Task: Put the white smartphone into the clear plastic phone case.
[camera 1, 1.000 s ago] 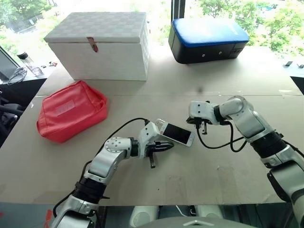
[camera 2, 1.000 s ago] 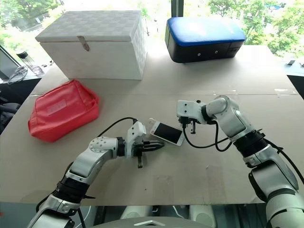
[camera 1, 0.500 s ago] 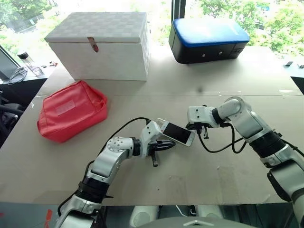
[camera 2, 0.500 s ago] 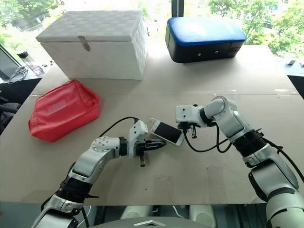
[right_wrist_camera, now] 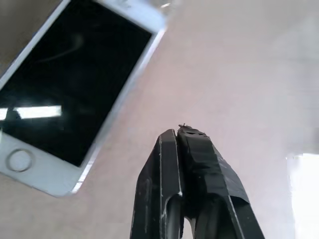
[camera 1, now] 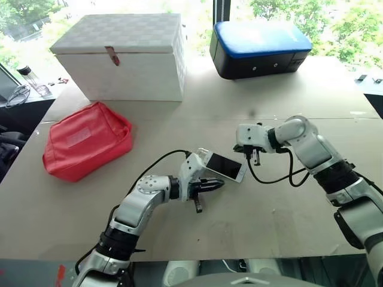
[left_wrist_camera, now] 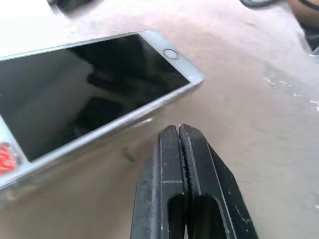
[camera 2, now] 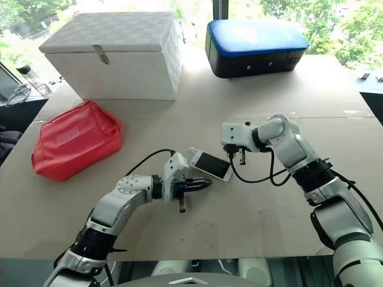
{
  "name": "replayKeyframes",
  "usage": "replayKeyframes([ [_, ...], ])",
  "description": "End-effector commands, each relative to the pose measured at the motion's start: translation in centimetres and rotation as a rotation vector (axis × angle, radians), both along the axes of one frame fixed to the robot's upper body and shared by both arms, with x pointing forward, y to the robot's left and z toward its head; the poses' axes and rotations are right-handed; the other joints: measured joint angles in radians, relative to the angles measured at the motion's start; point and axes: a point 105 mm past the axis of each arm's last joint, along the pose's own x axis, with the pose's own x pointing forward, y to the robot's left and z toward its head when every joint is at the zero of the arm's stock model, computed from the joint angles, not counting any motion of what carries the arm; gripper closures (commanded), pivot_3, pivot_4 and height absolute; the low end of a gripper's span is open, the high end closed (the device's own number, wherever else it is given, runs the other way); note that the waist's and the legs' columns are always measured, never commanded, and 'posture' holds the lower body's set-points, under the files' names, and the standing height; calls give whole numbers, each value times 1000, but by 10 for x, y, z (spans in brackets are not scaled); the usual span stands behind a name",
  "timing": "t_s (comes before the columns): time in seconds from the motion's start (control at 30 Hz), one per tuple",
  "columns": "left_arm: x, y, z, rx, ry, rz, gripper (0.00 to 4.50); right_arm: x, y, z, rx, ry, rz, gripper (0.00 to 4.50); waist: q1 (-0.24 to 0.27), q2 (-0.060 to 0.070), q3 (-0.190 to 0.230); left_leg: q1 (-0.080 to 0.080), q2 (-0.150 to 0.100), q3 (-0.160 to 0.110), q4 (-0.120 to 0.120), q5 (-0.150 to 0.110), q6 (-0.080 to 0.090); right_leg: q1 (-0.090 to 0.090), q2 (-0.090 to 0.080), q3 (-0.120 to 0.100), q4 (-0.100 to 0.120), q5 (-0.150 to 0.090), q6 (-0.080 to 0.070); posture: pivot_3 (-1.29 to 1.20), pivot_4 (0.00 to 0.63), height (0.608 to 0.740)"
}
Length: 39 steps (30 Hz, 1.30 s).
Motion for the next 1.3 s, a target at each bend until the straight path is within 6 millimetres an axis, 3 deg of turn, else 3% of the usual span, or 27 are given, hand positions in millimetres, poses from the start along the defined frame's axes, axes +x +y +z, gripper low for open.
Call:
replayKeyframes([
  [0.03,-6,30,34,-71,-52,97,4473,-8,22,29,136,-39,37,4500,-12,0,0,-2,0,-1,-1,0,0,-2,0,0,0,0,0,0,150,740],
  [0.13,-5,52,40,-69,-44,192,4473,-16,39,21,171,-16,45,4500,-14,0,0,-10,1,-3,-1,0,-1,-11,0,1,2,0,-1,0,150,740],
  [0.3,-4,78,41,-30,-64,287,4473,-22,56,2,207,18,22,4500,-11,0,0,-11,-2,-1,-1,0,-1,-11,-1,-1,1,0,0,0,150,740],
  [0.47,-12,84,35,-16,-73,321,4473,-25,63,-25,174,81,-14,4500,-13,0,0,-11,-2,0,0,0,-1,-11,-1,0,1,0,0,0,150,740],
  [0.63,-22,91,28,-13,-68,339,4473,-38,60,-72,23,179,15,4500,-14,0,-2,-10,-1,0,0,0,-1,-11,0,-1,1,0,-1,0,150,740],
  [0.8,-20,101,20,1,-70,367,4473,-44,70,-83,-5,186,55,4500,-14,-2,-6,-6,-1,0,0,0,-1,-9,0,0,1,-2,-5,0,150,740],
  [0.9,-16,103,22,16,-102,372,4473,-34,81,-66,106,144,23,4500,-14,-2,-6,3,0,0,-1,0,0,1,0,0,1,-3,-5,0,150,740],
  [1.07,0,103,39,24,-147,368,4473,-34,86,-4,384,96,20,4500,-8,-1,-1,5,0,-2,-1,0,-1,3,0,-2,1,-3,-5,0,150,740],
  [1.17,19,99,40,84,-154,360,4473,-41,63,11,394,67,-11,4500,-7,-1,-1,3,-1,-2,-1,0,-1,1,1,-1,1,-2,-4,0,150,740],
  [1.3,41,81,34,144,-155,298,4473,-56,28,2,320,27,-104,4500,8,-1,-1,2,-2,-2,-2,0,-1,1,4,-3,-1,-1,0,0,150,740],
])
